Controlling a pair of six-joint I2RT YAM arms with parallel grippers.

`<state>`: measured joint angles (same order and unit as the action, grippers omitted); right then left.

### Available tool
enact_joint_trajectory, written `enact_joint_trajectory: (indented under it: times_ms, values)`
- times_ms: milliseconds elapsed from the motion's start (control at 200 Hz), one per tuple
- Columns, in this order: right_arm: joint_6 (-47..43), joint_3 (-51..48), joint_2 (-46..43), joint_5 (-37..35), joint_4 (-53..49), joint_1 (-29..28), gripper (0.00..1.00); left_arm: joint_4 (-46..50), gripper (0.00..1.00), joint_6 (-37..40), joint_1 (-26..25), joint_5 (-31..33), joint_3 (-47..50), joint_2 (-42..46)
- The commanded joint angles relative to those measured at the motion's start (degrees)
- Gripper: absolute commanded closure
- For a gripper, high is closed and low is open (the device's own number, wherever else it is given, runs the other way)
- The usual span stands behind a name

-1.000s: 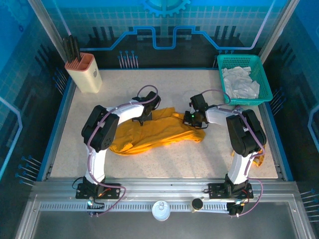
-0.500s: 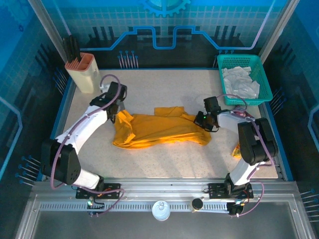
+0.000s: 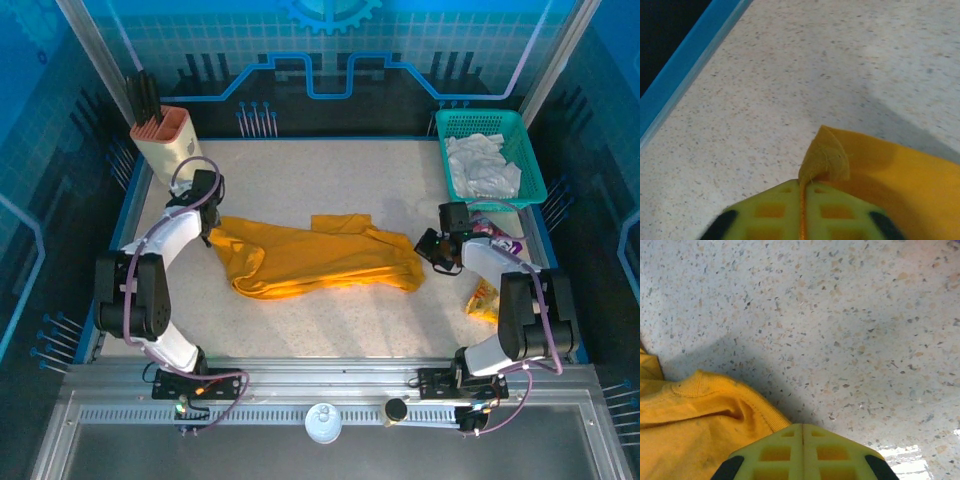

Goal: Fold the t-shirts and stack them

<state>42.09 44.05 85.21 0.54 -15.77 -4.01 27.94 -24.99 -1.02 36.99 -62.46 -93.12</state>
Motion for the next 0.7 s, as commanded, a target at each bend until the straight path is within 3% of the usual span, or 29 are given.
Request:
enact_joint_trajectory:
  times_ms: [0,75,180,325,545,696]
  values:
    - [-5.54,4.75,1.53,2.18,-4.36,-1.74,0.97,0.67,0.48,-0.86,1.20,2.88,-1.33,-0.30]
    - [-10.50,10.77,4.50,0.77,-8.56,-5.55,0.84,3.45,0.24,-2.20,1.19,3.42,-1.05,1.80]
    - [-16.26,18.61,9.63,-3.57,-13.97,-11.51,0.64,8.80,0.10,-3.95,1.14,1.77,-1.16,6.21]
    - [-19.87,25.18,15.83,-5.55,-16.49,-15.55,0.45,15.70,0.11,-3.77,-1.41,-9.23,-0.76,12.29]
    - [-26.40,33.11,22.77,-6.19,-20.27,-16.55,0.23,23.38,0.13,-2.69,-16.61,-22.69,-0.47,9.64]
    - [-29.98,36.85,26.08,-9.32,-22.85,-16.61,0.18,21.67,0.12,-4.15,-23.23,-21.72,-2.14,0.60]
